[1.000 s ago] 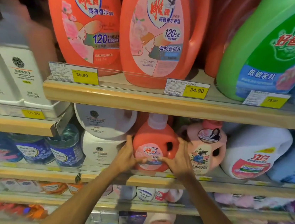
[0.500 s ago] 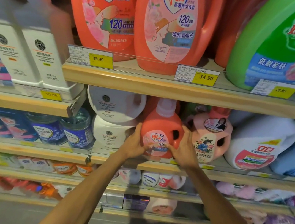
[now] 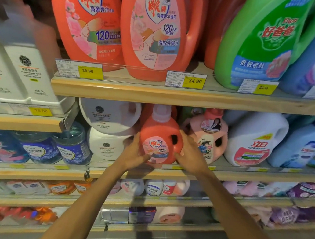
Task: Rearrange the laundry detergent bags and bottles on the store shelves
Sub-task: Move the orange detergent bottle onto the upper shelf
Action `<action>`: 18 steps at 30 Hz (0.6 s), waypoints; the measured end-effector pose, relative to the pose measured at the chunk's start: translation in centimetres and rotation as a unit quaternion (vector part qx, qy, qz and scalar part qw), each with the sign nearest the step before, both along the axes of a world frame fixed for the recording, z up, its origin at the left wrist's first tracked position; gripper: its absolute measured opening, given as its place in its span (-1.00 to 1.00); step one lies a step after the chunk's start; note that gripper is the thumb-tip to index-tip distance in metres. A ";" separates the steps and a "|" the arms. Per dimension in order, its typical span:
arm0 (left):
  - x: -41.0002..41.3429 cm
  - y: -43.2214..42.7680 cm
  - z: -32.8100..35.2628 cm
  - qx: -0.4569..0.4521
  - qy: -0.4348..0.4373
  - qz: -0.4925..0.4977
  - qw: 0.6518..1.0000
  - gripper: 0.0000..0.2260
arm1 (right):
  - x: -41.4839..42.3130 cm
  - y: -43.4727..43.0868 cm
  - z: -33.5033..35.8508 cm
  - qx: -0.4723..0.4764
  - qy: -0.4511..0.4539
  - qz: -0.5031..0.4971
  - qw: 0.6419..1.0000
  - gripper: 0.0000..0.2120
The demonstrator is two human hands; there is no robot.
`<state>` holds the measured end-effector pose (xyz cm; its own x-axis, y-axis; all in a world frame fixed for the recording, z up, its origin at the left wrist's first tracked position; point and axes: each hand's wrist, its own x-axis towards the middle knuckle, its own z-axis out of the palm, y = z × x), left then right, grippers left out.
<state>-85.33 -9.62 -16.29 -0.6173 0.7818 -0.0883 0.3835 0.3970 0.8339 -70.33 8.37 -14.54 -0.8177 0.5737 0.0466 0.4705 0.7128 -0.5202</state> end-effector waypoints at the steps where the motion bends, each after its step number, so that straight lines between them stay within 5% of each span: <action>1: 0.1 -0.1 0.2 -0.005 0.008 -0.002 1.000 -0.18 | 0.2 0.1 0.1 0.006 -0.004 0.001 1.000 -0.25; 6: 0.2 -0.5 0.5 -0.055 0.070 0.009 0.996 -0.30 | 1.6 0.3 1.4 0.067 -0.086 0.024 0.994 -0.47; 10: 2.2 -1.1 3.6 -0.147 0.124 -0.032 0.981 -0.56 | 3.2 0.2 1.9 0.121 -0.230 0.022 0.965 -0.44; 18: 6.6 -1.4 6.6 -0.283 0.281 -0.095 0.912 -0.45 | 8.2 -1.3 4.5 0.144 -0.307 0.032 0.940 -0.34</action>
<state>-78.71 -11.01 -9.66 -0.5472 0.8067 -0.2232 0.7942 0.5846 0.1660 -62.10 7.11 -10.04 -0.7735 0.5590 -0.2987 0.5710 0.8192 0.0544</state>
